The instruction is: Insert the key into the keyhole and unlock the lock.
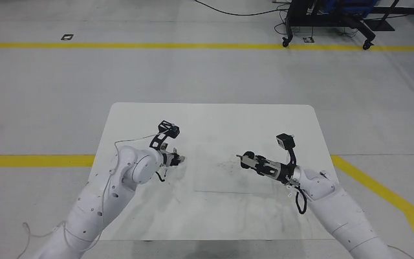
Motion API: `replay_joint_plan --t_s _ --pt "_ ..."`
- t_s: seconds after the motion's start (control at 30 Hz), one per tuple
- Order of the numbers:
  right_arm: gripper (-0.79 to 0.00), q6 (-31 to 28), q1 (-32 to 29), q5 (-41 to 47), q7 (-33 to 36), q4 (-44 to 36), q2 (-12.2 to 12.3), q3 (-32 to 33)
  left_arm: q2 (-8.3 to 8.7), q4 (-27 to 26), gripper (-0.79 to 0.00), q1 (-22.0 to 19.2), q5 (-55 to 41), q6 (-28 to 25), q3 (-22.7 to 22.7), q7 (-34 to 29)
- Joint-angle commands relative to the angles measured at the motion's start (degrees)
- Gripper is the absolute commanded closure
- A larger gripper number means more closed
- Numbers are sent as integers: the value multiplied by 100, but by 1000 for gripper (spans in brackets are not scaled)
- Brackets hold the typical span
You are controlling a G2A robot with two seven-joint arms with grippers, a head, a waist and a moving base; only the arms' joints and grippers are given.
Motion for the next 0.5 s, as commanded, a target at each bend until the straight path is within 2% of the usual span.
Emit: replay_joint_plan --t_s 0.0,0.17,0.47 --pt "0 0 0 0 0 0 0 0 -44 94 -363 -88 19 56 97 -45" --pt "0 0 0 0 0 0 0 0 -136 277 -351 -255 133 241 248 -80" --pt "0 0 0 0 0 0 0 0 -274 483 -274 -429 185 413 414 -159"
